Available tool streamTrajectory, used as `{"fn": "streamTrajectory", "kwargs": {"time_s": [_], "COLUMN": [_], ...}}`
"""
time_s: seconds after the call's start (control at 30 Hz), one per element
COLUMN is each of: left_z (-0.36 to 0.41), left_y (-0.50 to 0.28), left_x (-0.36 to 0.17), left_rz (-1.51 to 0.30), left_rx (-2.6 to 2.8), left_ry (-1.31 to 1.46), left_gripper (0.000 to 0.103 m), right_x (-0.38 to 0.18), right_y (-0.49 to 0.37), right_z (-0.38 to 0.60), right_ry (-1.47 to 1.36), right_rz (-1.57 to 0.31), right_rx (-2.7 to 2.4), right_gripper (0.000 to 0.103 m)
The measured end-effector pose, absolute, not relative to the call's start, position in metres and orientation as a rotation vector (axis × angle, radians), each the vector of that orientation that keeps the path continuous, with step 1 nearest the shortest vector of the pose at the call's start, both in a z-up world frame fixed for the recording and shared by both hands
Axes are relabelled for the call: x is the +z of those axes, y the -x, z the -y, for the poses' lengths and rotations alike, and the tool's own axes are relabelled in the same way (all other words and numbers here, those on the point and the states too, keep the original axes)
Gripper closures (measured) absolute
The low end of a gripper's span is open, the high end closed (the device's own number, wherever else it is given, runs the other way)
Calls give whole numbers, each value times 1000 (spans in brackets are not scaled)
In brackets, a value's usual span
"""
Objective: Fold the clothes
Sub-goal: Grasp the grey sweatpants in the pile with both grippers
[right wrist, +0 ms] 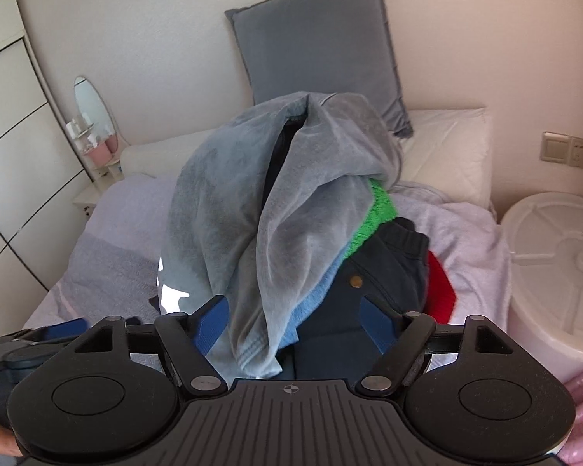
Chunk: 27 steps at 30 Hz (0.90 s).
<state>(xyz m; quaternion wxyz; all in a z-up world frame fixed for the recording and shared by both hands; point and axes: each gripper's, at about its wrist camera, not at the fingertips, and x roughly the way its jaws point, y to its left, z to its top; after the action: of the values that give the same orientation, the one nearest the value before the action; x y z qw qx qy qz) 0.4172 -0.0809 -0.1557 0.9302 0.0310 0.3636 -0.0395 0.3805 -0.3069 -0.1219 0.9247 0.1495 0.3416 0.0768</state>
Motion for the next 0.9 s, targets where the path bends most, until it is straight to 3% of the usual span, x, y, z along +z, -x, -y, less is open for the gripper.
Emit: {"fn": "streamTrajectory", "kwargs": {"time_s": [0.2, 0.3, 0.33, 0.37, 0.6, 0.67, 0.7, 0.73, 0.8, 0.9], "left_z": [94, 101, 104, 107, 118, 115, 108, 98, 77, 56], "left_y": [-452, -467, -471, -476, -504, -511, -513, -515, -516, -501], "left_x": [-187, -199, -202, -205, -211, -216, -219, -221, -223, -207], "left_rz": [-794, -802, -801, -798, -760, -762, -765, -768, -765, -694], "left_rx": [-166, -229, -252, -272, -332, -345, -356, -369, -372, -319], "left_ry": [-57, -40, -35, -29, 34, 51, 108, 190, 332, 335], "left_gripper": [53, 54, 54, 54, 51, 50, 61, 82, 88, 92], "right_x": [-144, -155, -159, -163, -179, -180, -180, -179, -173, -154], "right_y": [-412, -425, -430, -434, -446, -447, -446, -445, -443, -434], "right_z": [303, 303, 304, 306, 326, 330, 331, 330, 326, 319], "right_ry": [-314, -321, -325, -334, -428, -469, -494, -489, -447, -405], "right_rz": [-734, -744, -748, -759, -779, -774, -776, -774, -755, -683], "right_rx": [186, 194, 196, 196, 184, 218, 232, 230, 236, 272], "right_gripper": [25, 29, 44, 47, 50, 85, 84, 85, 87, 91]}}
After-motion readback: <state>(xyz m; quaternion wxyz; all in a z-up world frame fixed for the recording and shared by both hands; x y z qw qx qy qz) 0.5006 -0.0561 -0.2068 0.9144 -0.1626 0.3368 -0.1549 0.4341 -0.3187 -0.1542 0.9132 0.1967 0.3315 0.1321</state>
